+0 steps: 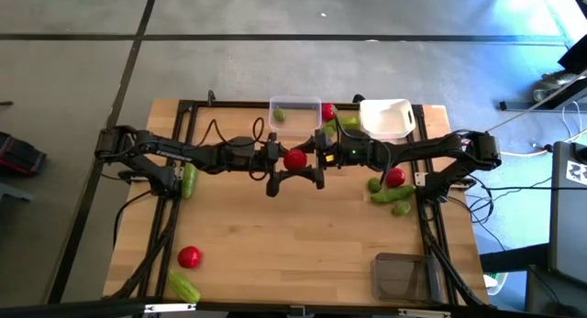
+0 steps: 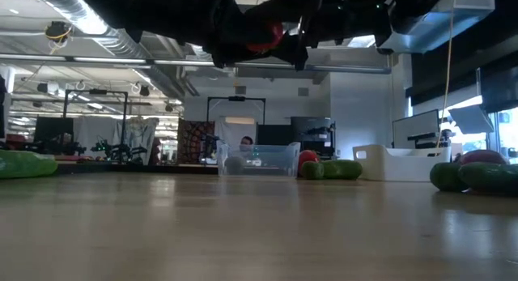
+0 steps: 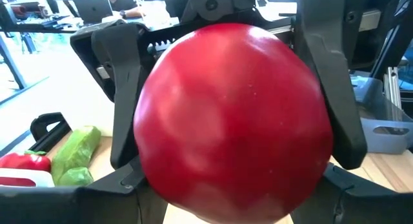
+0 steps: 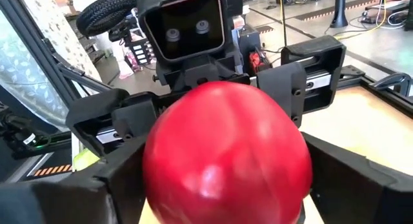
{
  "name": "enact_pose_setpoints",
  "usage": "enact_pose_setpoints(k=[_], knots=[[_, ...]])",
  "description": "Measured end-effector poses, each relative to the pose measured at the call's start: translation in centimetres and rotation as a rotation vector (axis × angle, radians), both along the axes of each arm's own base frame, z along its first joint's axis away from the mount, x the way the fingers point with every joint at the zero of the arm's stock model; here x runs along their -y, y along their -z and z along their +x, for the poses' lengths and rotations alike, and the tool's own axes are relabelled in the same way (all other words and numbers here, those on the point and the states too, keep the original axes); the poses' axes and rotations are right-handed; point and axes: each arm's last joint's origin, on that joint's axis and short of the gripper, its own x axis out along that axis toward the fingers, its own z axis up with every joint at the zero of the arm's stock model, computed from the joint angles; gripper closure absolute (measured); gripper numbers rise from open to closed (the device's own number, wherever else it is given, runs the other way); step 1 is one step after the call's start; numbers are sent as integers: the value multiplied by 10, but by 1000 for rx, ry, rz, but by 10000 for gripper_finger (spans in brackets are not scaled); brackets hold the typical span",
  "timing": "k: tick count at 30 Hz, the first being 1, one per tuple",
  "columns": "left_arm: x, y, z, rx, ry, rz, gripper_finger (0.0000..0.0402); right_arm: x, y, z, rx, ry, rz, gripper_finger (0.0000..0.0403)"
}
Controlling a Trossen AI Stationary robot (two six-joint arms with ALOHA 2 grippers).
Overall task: Sort produce into baskets
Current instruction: Put the red tomato into the white bin
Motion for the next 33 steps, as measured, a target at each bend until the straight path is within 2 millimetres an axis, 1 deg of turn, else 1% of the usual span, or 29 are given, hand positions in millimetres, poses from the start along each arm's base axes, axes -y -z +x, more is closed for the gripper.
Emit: enact_pose_setpoints(k=[5,7,11,17,21,26,33], knots=[[0,1,0,-4,0,-18,162,0,1,0,-7,-1,-13,141],[0,1,0,-7,3,-19,162,0,1,0,-10,-2,-16,159],[0,2,0,-10,6,-23,154,0,1,0,-10,-10,-19,160],[-4,3,-1,-18,2,-52,124,1,1,-2,-30,3,-45,145],[-8,1,-1,-20,5,-2,113,1,-5,-6,-43,24,-72,149],[-7,-2,-8,-57,-12,0,112,1,-17,-20,-76,81,-121,145],[-6,-7,-17,-94,-14,-10,112,1,-36,-50,-165,195,-177,146]])
